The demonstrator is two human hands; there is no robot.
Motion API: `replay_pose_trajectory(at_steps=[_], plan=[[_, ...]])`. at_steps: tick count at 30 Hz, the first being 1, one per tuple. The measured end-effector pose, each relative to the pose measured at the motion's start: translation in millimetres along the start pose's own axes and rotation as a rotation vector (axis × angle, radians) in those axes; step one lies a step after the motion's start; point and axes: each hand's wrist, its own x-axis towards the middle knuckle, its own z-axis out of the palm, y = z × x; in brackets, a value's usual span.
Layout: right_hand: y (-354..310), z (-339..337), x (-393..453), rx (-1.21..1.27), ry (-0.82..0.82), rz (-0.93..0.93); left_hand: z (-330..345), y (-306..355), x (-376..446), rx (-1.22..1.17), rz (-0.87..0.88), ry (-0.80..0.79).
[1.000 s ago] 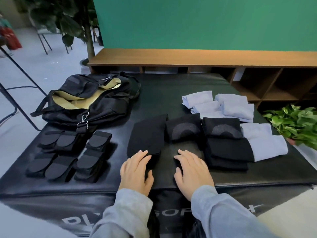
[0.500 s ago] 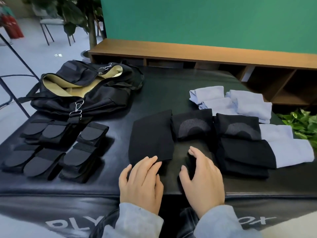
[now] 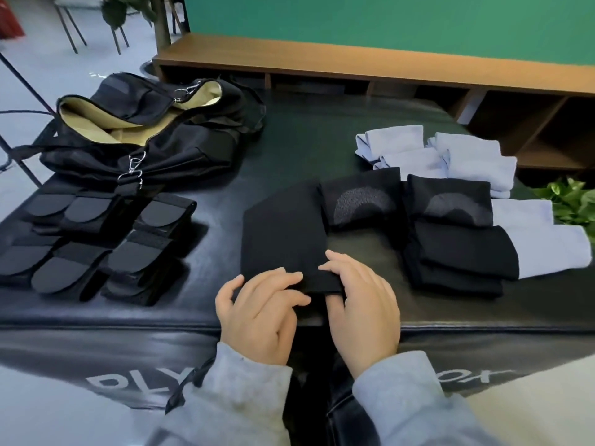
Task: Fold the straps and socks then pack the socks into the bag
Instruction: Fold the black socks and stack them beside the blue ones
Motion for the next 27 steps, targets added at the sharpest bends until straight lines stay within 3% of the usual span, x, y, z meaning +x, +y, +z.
replay_pose_trajectory(at_steps=[5, 11, 14, 21, 27], plan=[[2, -1, -1, 0.02, -0.022, -0.031, -18, -8, 4, -0.129, -0.12, -0.118], [1, -4, -2, 0.058, -0.011, 0.016, -24, -10, 6, -0.367, -0.408, -0.157], [1, -4, -2, 0.075, 0.006, 0.022, -28, -7, 13, -0.32, -0.515, -0.184], [-2, -7, 0, 0.089, -0.026, 0.101, -28, -5, 19, -0.188, -0.564, -0.228], [-3, -6, -3, 0.086, 0.077, 0.104, -32, -6, 17, -0.142, -0.571, -0.14]])
